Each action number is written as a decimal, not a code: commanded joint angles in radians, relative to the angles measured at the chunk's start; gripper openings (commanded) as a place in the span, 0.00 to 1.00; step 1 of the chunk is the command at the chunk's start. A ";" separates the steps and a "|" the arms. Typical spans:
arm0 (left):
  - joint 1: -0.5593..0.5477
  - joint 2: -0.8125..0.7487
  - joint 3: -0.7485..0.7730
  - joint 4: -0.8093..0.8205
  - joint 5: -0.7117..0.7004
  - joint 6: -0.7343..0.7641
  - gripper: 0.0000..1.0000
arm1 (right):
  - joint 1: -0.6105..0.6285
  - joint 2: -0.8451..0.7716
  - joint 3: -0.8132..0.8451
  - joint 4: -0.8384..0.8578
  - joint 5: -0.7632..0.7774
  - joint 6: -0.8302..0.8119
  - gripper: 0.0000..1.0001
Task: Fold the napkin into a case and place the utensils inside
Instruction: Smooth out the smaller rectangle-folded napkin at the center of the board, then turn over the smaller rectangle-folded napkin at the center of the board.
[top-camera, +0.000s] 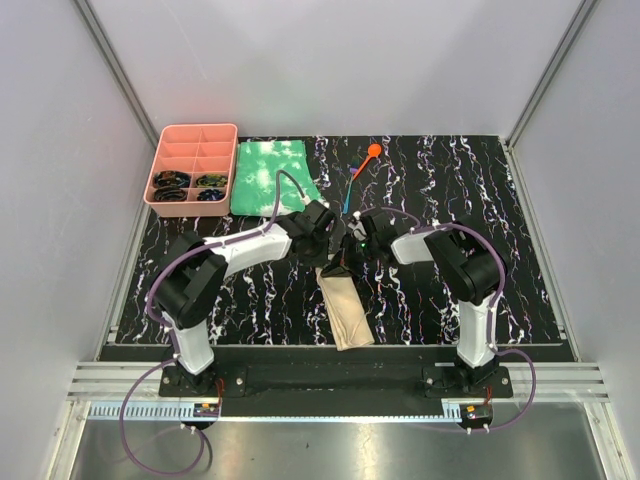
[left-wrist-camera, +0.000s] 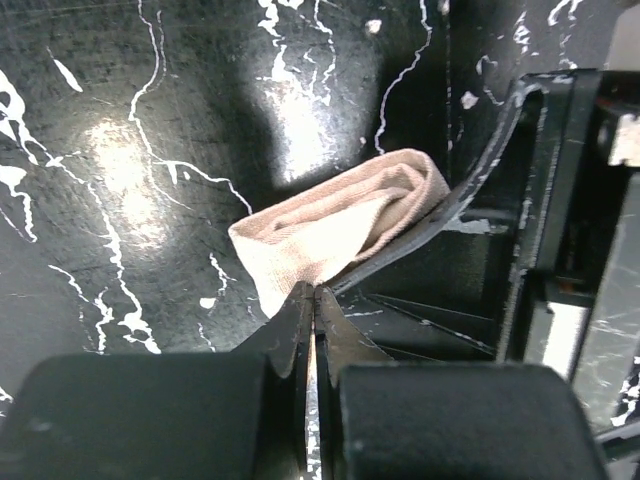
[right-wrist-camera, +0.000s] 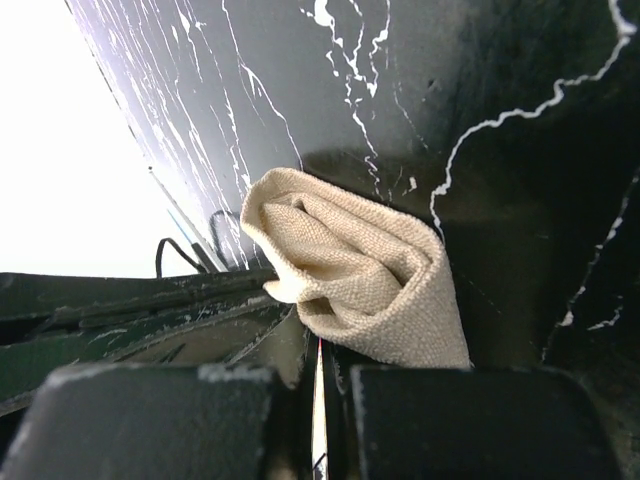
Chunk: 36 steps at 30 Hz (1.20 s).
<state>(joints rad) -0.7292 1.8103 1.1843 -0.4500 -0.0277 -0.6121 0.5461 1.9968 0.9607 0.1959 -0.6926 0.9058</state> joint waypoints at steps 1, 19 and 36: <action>-0.012 -0.025 0.012 0.045 0.051 -0.035 0.00 | -0.008 -0.076 -0.010 -0.032 0.056 -0.041 0.00; 0.114 -0.411 -0.112 0.016 0.005 -0.047 0.53 | 0.073 -0.449 0.082 -0.694 0.412 -0.397 0.41; 0.174 -0.868 -0.431 -0.059 0.069 -0.077 0.58 | 0.448 -0.169 0.335 -0.931 0.809 -0.294 0.59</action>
<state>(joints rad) -0.5560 0.9825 0.7906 -0.5125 -0.0090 -0.6769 0.9447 1.7550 1.2133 -0.6510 -0.0128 0.5880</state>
